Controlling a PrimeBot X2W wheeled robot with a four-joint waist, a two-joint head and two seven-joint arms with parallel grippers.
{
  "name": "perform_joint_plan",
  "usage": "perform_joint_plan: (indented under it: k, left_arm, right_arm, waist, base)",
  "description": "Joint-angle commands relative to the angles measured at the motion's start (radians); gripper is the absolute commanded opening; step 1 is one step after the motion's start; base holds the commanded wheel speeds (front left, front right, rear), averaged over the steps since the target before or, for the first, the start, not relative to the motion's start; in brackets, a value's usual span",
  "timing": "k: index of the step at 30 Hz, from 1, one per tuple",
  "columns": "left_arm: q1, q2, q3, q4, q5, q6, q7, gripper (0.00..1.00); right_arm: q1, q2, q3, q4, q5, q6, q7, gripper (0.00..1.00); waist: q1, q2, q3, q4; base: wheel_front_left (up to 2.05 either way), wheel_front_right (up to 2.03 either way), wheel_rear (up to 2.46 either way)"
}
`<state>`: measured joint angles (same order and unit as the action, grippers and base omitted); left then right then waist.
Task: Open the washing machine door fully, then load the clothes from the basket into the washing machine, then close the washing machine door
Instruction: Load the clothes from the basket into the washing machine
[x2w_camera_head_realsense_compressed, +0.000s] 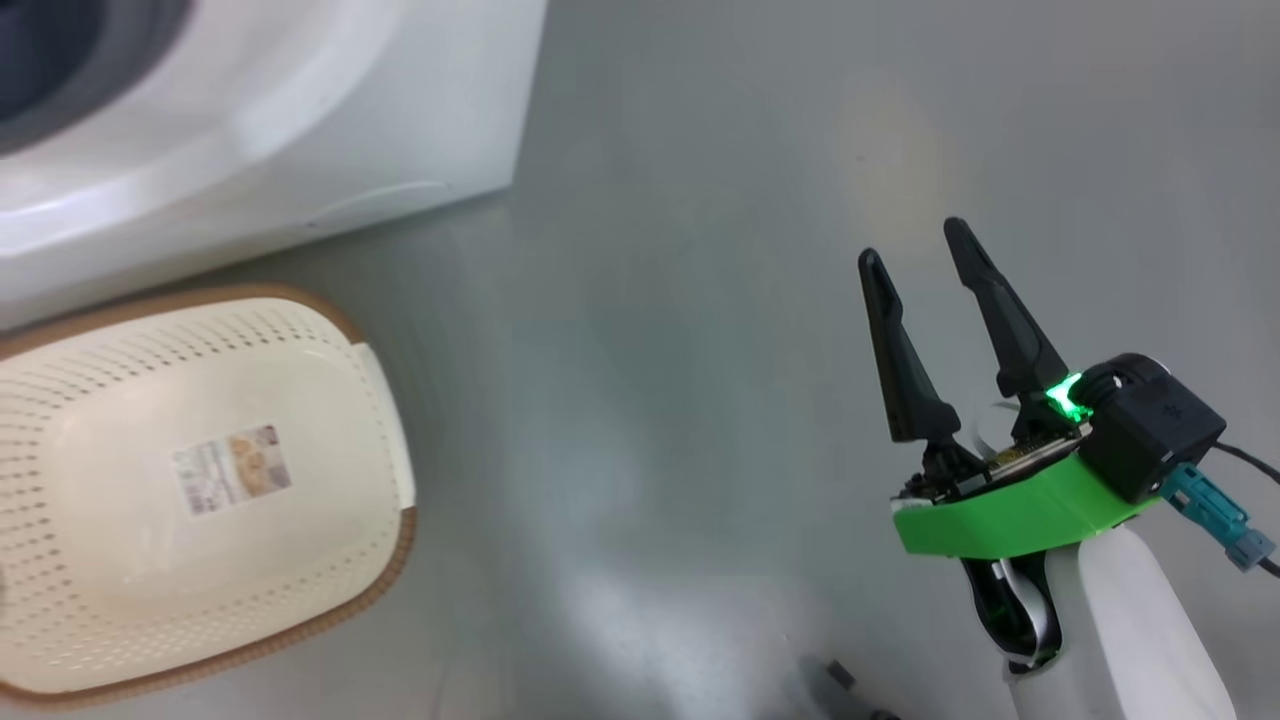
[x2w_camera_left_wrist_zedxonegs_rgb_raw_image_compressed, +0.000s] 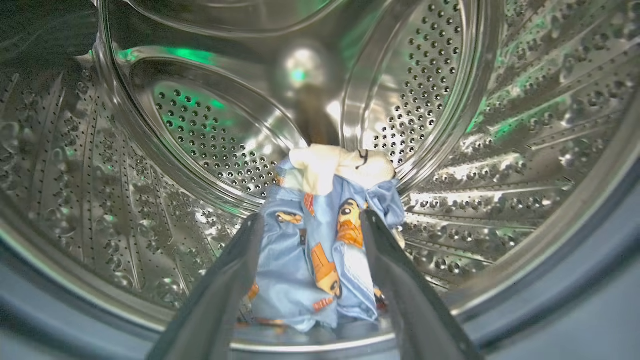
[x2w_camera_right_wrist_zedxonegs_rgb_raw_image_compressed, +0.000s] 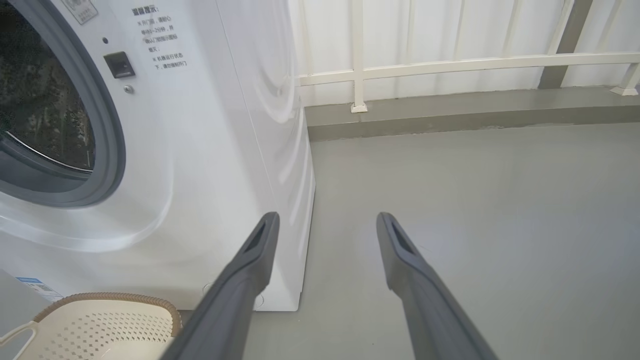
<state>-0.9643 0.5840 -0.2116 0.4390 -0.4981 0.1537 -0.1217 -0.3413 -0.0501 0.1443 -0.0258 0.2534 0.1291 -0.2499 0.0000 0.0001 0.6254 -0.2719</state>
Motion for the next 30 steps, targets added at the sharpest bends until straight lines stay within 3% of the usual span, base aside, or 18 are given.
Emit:
perform_joint_plan:
  k: [1, 6, 8, 9, 15, 21, 30]
  left_arm:
    - [0.057, 0.044, 0.032, -0.053, -0.012, 0.014, -0.018, 1.00]
    - [0.271, 0.005, 0.037, -0.208, -0.015, 0.078, -0.075, 1.00]
    - [0.361, -0.016, 0.029, -0.281, -0.003, 0.115, -0.089, 1.00]
    - [0.452, -0.034, 0.020, -0.353, 0.014, 0.156, -0.100, 1.00]
    - [0.693, -0.094, -0.029, -0.527, 0.055, 0.255, -0.112, 1.00]
    - [0.853, -0.112, -0.072, -0.609, 0.066, 0.295, -0.107, 1.00]
    - [0.974, -0.156, -0.099, -0.612, 0.052, 0.301, -0.125, 1.00]
  right_arm:
    - [0.037, 0.000, 0.012, -0.025, -0.007, 0.002, -0.012, 1.00]
    - [0.061, -0.002, -0.001, -0.024, -0.026, 0.002, -0.012, 1.00]
    - [0.072, -0.006, -0.008, -0.023, -0.032, 0.002, -0.012, 1.00]
    - [0.084, -0.009, -0.015, -0.023, -0.038, 0.002, -0.012, 1.00]
    - [0.130, -0.026, -0.032, -0.012, -0.057, 0.002, -0.012, 1.00]
    - [0.182, -0.042, -0.031, 0.004, -0.073, 0.002, -0.012, 1.00]
    - [0.269, -0.052, -0.045, 0.031, -0.087, 0.002, -0.012, 1.00]
  waist:
    - [0.0000, -0.0001, -0.044, 0.038]
    - [0.0000, -0.0001, -0.092, 0.064]
    - [0.0000, -0.0001, -0.111, 0.074]
    - [0.0000, -0.0001, -0.132, 0.084]
    - [0.0000, -0.0001, -0.208, 0.121]
    - [0.0000, -0.0001, -0.290, 0.155]
    - [0.0000, -0.0001, -0.413, 0.202]
  base:
    - [0.00, 0.00, 0.00]
    - [0.00, 0.00, 0.00]
    - [0.00, 0.00, 0.00]
    - [0.00, 0.00, 0.00]
    - [0.00, 0.00, 0.00]
    - [0.00, 0.00, 0.00]
    - [0.00, 0.00, 0.00]
